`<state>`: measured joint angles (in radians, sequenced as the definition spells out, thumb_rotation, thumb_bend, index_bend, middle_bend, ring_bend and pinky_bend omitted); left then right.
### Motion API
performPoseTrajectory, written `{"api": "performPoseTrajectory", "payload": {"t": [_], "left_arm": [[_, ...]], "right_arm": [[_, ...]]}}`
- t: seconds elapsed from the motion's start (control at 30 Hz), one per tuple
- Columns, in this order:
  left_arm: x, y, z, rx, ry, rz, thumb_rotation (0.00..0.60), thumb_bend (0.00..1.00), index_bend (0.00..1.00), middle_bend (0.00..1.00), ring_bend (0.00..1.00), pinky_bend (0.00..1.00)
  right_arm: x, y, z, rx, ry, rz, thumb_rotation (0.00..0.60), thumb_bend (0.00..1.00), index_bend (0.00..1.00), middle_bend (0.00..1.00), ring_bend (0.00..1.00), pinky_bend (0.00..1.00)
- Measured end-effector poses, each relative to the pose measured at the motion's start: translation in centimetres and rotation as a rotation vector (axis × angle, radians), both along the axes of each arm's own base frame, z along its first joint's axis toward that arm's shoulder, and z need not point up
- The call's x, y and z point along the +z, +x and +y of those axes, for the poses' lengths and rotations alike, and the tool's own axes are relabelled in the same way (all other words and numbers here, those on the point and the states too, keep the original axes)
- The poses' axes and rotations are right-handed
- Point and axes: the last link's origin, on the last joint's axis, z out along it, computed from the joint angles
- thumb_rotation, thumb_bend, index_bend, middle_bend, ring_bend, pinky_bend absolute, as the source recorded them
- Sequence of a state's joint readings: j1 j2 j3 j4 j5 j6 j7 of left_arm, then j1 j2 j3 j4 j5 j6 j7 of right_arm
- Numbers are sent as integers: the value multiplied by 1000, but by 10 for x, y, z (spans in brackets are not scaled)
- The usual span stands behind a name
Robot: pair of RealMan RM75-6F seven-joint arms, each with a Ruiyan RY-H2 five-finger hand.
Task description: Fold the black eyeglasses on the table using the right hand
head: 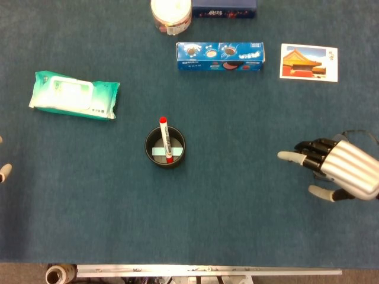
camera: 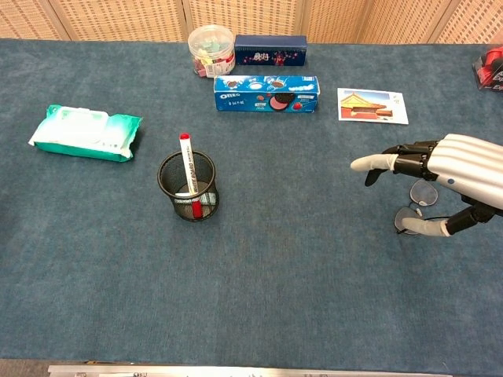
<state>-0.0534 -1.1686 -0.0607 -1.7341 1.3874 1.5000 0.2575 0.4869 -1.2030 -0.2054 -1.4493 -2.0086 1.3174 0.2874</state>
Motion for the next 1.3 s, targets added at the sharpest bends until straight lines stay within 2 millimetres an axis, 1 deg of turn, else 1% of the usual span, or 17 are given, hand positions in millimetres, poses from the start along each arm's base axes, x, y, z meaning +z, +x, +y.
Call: {"api": "performPoseTrajectory", "payload": {"t": [0.13,0.3,0.6,1.3], "left_arm": [[-1,-1,0,6,2,-3,600,38,454,380,312,515],[-2,0,0,3,2,-6,600,38,454,381,312,515],[-6,4,1,-10,-5,-9,600,38,454,380,312,515],[-6,-1,-1,8,-6,-16,600,38,454,381,312,515]], "right_arm": [[0,1,2,8,14,6,600,295,139,317,215,329],[5,0,5,7,14,27,600,327,139,317,215,329],[13,-9,12,-27,8,99,600,364,139,317,215,329],[11,-24,3,-78,-37,189,600,421,140,317,215,329]]}}
